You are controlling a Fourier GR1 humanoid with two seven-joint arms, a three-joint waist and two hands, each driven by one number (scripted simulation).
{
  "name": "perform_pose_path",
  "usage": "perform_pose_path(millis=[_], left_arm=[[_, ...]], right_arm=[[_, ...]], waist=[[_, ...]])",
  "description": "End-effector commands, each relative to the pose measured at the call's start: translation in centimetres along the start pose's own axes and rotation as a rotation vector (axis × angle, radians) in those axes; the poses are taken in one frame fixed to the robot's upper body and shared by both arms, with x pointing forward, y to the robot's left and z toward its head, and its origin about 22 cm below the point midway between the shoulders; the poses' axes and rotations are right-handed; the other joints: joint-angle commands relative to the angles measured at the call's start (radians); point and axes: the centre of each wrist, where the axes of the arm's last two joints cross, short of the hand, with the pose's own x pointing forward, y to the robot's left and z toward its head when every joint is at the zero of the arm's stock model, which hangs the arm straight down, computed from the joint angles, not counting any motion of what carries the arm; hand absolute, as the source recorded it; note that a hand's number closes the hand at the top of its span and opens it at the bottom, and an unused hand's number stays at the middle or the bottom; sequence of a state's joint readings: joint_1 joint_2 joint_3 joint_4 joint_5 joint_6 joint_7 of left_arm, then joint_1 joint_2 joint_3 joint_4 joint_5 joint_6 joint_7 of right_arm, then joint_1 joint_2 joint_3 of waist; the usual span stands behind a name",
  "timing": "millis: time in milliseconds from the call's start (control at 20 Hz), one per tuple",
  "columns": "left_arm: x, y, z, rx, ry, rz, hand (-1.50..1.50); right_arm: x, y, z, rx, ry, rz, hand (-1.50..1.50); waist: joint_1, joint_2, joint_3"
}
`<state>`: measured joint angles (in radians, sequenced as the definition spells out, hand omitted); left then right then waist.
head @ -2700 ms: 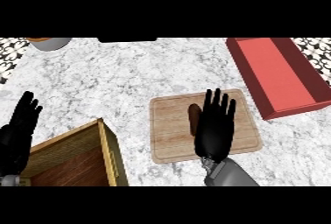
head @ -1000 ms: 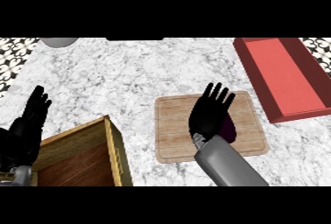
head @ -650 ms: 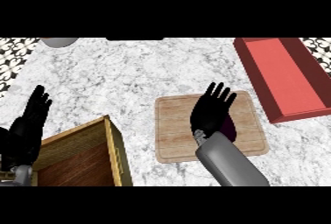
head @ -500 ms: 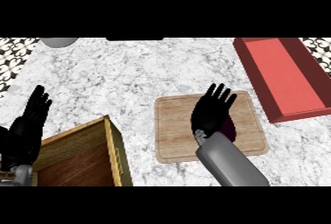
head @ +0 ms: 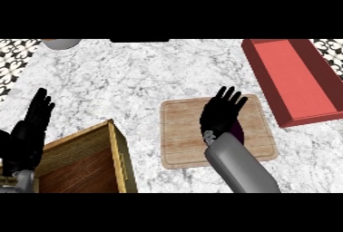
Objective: Pick the sweet potato from the cutting board and place it in the cardboard box
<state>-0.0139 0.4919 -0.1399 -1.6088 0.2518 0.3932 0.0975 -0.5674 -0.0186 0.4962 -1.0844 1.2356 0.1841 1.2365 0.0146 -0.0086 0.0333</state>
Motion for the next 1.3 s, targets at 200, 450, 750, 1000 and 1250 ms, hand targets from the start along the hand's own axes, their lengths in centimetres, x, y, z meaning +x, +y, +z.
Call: perform_pose_path(millis=[200, 450, 750, 1000, 1250], left_arm=[[-3.6, -2.8, 0.8, -0.029, 0.115, 0.038, 0.00], [-3.4, -1.8, 0.0, -0.016, 0.125, 0.034, 0.00], [-2.5, -3.9, -0.4, -0.022, 0.094, 0.035, 0.00], [-4.3, -3.1, 1.1, -0.027, 0.119, 0.016, 0.00], [-3.3, -2.9, 0.5, -0.045, 0.105, 0.048, 0.00]], right_arm=[[0.8, 0.5, 0.1, 0.018, 0.212, 0.025, -1.50], [0.7, 0.1, -0.7, 0.025, 0.194, 0.001, -1.50], [1.4, 1.8, 0.6, -0.086, 0.071, 0.071, 1.50], [1.7, 1.2, 0.0, -0.124, 0.077, 0.090, 1.50], [1.7, -2.5, -3.1, -0.029, 0.113, -0.088, 1.50]], waist=[[-0.004, 0.020, -0.036], [-0.015, 0.019, -0.035], [-0.015, 0.020, -0.034], [-0.007, 0.018, -0.035], [0.002, 0.029, -0.034]])
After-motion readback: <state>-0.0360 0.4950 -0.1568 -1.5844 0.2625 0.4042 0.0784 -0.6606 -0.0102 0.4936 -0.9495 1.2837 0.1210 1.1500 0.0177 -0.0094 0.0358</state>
